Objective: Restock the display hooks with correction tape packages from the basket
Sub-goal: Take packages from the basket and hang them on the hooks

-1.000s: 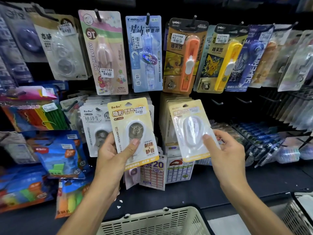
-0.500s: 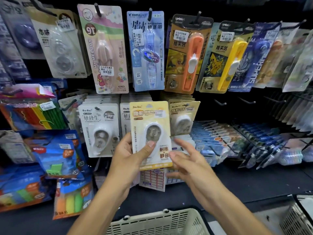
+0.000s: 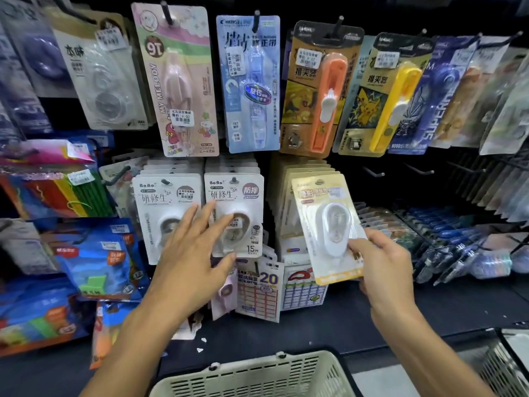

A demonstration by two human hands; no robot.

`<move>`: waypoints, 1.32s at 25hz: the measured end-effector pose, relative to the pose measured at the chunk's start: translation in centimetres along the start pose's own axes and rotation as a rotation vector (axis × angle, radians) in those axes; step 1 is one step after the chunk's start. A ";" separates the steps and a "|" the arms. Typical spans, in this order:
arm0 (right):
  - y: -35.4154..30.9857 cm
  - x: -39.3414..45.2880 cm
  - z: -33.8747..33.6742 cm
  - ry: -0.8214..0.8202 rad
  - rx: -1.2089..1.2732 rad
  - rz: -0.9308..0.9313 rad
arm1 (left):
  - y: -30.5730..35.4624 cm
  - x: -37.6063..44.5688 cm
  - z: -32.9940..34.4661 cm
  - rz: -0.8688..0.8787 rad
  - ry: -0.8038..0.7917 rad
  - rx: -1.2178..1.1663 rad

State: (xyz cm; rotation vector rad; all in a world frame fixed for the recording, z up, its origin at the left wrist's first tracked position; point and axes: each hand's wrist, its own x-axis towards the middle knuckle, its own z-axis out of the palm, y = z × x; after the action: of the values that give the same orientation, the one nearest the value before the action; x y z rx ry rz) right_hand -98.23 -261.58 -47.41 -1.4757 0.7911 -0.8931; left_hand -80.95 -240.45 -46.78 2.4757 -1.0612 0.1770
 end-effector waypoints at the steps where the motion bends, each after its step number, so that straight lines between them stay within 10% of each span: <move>1: 0.2 -0.2 -0.1 -0.011 -0.012 -0.018 | -0.1 -0.1 0.2 0.007 0.008 0.001; 20: 2.7 5.5 5.4 0.096 -0.180 -0.042 | -0.3 -0.3 2.1 0.063 0.012 0.113; 29: 4.5 10.5 8.3 0.008 0.122 0.311 | -0.8 -0.2 2.3 0.088 -0.026 0.139; 33: 9.3 6.0 5.6 -0.075 0.084 0.416 | 0.0 -1.2 2.6 0.099 0.239 -0.054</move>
State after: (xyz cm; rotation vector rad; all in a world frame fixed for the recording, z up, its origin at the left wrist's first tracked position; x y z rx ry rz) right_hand -90.26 -265.03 -56.24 -1.2028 0.9488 -0.5458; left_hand -81.99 -240.83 -49.47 2.2871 -1.0703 0.4564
